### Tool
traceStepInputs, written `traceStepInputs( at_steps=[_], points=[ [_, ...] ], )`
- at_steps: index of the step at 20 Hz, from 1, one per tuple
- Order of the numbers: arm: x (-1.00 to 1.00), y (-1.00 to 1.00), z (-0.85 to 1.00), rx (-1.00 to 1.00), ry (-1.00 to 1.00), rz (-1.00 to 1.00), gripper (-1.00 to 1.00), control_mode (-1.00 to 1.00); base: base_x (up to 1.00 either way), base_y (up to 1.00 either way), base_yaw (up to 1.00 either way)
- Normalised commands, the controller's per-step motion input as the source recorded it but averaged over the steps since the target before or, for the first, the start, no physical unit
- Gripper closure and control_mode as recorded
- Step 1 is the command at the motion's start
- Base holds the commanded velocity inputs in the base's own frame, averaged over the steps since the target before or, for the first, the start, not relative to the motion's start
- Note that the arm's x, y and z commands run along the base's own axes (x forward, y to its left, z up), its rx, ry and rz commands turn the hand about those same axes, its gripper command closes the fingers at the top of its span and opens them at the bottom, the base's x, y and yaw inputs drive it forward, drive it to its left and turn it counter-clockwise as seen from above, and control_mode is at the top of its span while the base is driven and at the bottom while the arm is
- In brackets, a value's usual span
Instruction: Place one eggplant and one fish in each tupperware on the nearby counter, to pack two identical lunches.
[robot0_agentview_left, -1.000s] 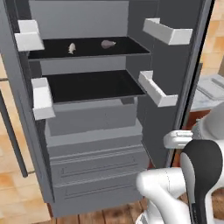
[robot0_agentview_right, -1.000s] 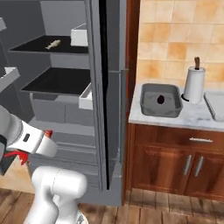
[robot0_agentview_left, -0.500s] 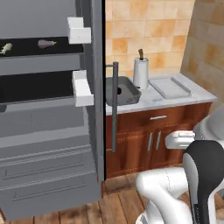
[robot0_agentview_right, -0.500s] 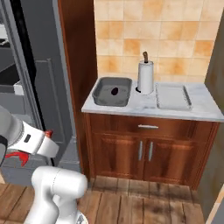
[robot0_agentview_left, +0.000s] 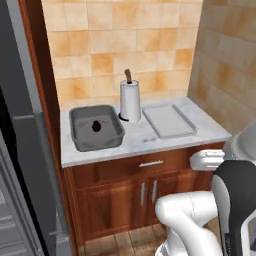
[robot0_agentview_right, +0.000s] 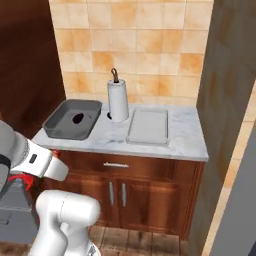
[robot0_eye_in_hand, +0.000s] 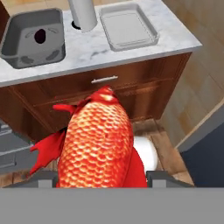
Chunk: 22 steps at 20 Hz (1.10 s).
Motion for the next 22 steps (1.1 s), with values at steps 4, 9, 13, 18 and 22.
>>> traceStepInputs(
  at_steps=[4,9,13,18,22],
  points=[
    [0.0,0.0,0.0,0.0,0.0,0.0,1.0,1.0,1.0,-0.04,0.0],
    [0.0,0.0,0.0,0.0,0.0,0.0,1.0,1.0,1.0,0.35,0.0],
    [0.0,0.0,0.0,0.0,0.0,0.0,1.0,1.0,0.93,0.37,0.0],
    [0.37,0.55,-0.36,0.0,0.08,0.0,1.0,-1.0,0.0,0.0,0.0],
    [0.61,0.69,-0.28,0.0,0.12,0.0,1.0,-1.0,0.0,0.0,0.0]
  ],
)
